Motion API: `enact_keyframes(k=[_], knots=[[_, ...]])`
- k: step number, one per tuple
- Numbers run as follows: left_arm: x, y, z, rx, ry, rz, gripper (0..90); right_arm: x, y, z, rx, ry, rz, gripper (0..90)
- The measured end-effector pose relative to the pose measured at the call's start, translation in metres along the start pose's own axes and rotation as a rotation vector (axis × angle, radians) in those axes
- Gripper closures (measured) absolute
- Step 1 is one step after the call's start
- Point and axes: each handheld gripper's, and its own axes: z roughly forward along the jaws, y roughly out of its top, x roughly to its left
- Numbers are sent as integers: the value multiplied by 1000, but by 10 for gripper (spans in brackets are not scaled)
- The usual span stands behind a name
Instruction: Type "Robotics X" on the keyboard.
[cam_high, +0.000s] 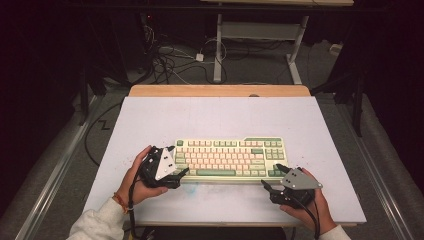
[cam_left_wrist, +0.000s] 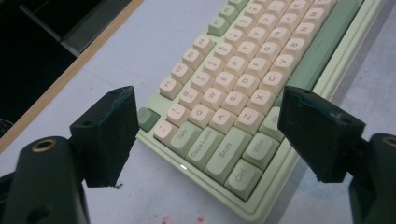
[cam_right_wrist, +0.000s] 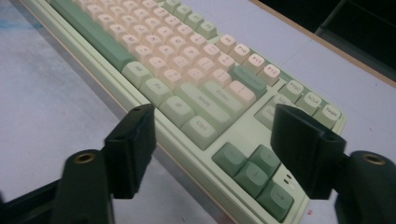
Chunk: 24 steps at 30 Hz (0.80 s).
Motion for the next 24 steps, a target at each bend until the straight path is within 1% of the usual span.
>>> enact_keyframes(k=[2, 4, 6, 8, 10, 12, 16, 17, 19, 21, 24], knots=[[-2, -3, -2, 5, 10, 7, 190, -1, 2, -2, -11, -3, -3, 421], [-3, -6, -4, 3, 8, 3, 189, -2, 4, -3, -20, 2, 6, 488], [-5, -10, -5, 3, 17, 7, 187, -4, 6, -5, -20, 1, 16, 555], [-5, -14, -7, 1, 15, -7, 187, -6, 8, -6, -24, 5, 28, 629], [-6, -19, -7, 2, 21, -30, 185, -9, 10, -6, -27, 20, 34, 704], [-8, -25, -7, 17, 20, -31, 185, -10, 12, -7, -28, 34, 43, 766], [-10, -33, -6, 44, 9, -39, 185, -12, 17, -6, -29, 52, 47, 851], [-11, -34, -7, 49, 11, -38, 185, -12, 18, -6, -30, 60, 46, 861], [-12, -37, -7, 54, -1, -50, 185, -13, 21, -5, -28, 65, 41, 884], [-13, -39, -8, 66, 10, -40, 185, -12, 23, -4, -29, 79, 41, 896], [-13, -42, -10, 70, 3, -54, 185, -11, 26, -1, -24, 86, 38, 899]])
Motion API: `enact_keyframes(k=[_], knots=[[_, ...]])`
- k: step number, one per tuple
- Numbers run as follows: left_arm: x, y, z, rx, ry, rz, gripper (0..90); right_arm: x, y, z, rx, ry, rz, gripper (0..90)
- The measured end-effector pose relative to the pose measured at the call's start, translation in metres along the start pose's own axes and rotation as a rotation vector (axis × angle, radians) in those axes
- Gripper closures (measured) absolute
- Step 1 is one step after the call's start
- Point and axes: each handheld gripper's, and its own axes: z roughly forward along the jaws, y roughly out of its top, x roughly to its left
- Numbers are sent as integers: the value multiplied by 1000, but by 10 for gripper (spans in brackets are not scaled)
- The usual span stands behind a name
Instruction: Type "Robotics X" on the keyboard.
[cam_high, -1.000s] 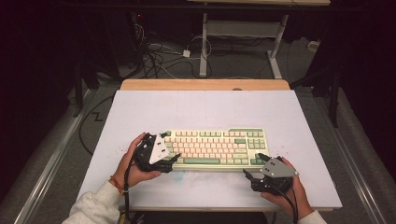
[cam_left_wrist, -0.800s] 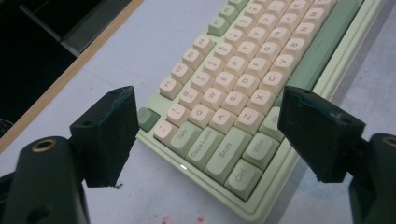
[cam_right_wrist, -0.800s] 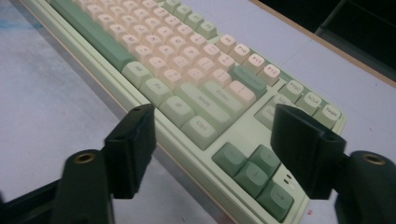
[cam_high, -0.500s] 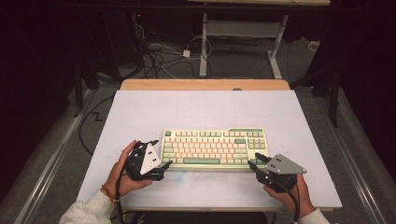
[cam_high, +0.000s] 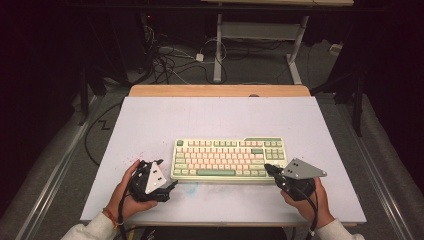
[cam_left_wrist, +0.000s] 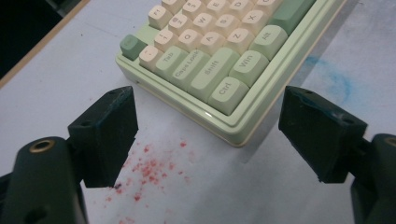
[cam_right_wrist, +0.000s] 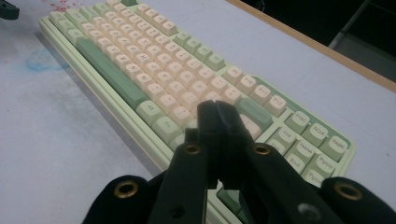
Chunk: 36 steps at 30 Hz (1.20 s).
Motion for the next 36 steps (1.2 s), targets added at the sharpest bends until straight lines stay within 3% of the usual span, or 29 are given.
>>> enact_keyframes(k=[17, 36], knots=[[0, -9, -5, 27, -7, -25, 185, 11, 19, 33, 44, 57, -52, 898], [0, -10, -4, 41, -12, -24, 185, 40, 36, 79, 80, 142, -119, 898]])
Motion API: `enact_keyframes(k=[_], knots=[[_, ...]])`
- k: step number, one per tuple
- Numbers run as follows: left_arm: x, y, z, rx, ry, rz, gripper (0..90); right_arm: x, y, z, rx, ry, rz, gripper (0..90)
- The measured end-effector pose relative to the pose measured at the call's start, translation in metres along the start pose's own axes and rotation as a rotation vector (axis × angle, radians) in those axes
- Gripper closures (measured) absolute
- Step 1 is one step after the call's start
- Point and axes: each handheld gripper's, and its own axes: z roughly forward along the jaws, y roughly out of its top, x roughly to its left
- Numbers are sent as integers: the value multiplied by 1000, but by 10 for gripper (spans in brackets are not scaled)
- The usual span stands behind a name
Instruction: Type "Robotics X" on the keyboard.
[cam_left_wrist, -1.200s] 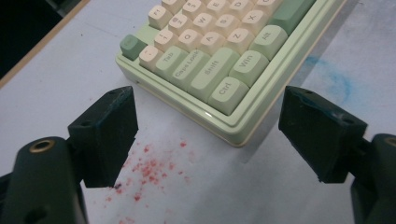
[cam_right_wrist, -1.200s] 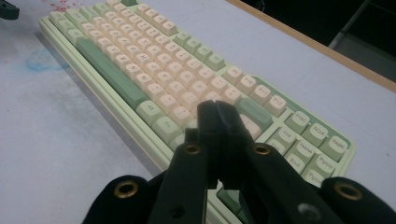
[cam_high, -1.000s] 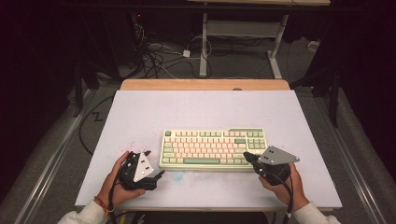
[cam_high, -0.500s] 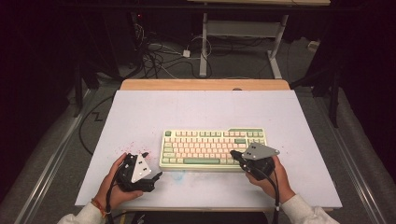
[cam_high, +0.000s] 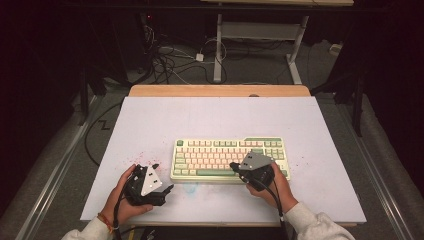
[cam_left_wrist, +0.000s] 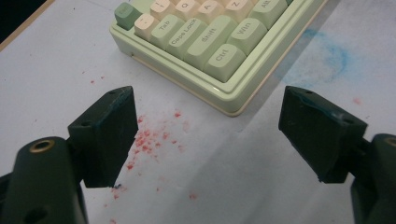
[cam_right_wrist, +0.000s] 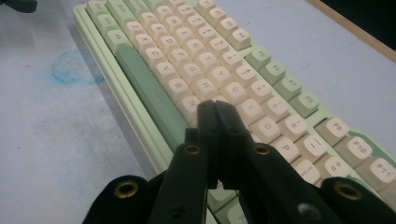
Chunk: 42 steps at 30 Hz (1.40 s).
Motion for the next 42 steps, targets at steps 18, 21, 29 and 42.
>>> enact_keyframes(k=[18, 21, 29, 42], knots=[[-1, 0, 0, 5, -7, 5, 184, 7, -1, 17, 37, 22, -18, 898], [-1, -1, 1, 6, -7, 6, 184, 7, -2, 18, 39, 21, -18, 898], [-1, 0, 1, 10, -12, 11, 184, 6, -4, 20, 42, 15, -18, 899], [-1, 0, 1, 11, -11, 2, 185, -1, -1, 5, 2, 6, 8, 888]])
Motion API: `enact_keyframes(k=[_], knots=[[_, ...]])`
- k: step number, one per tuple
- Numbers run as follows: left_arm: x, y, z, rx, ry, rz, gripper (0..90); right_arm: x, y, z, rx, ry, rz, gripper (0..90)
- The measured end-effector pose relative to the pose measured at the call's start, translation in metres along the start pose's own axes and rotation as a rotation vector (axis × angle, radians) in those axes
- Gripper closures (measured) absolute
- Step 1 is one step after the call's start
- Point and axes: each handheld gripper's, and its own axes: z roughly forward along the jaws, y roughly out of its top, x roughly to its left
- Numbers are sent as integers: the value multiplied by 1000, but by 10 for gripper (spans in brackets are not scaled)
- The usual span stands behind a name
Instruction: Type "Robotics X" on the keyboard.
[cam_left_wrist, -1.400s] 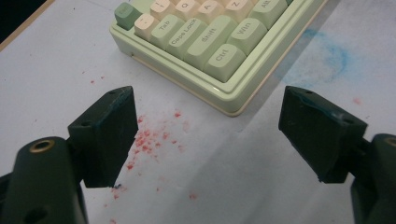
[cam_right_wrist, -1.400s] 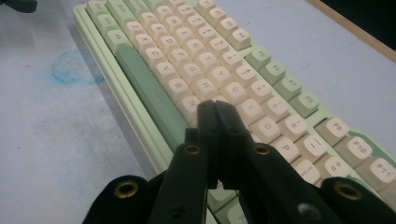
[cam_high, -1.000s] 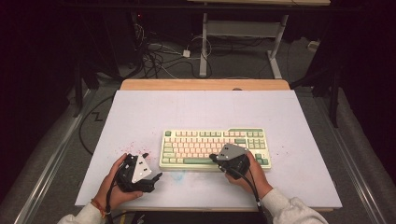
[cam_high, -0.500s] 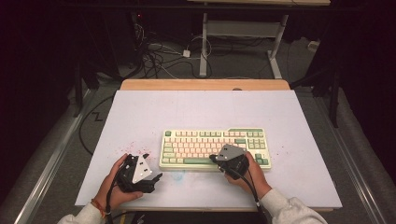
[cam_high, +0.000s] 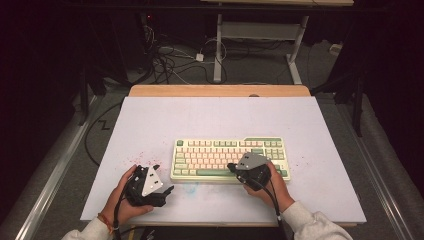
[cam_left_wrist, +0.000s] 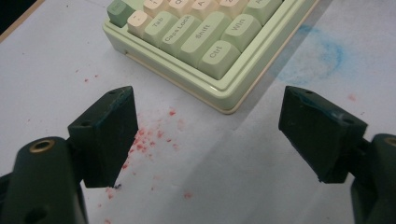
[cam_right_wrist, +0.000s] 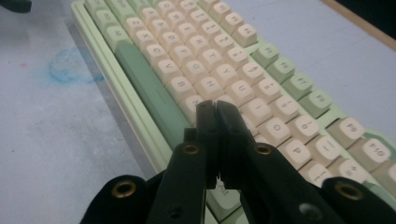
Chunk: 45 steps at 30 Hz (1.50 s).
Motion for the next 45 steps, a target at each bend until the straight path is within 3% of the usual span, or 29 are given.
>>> enact_keyframes(k=[14, 45], knots=[[-1, 0, 1, 10, -2, -3, 190, -7, 1, -16, -53, -34, 27, 866], [-1, 1, 0, 7, -3, -11, 204, -19, -8, -29, -47, -73, 48, 870]])
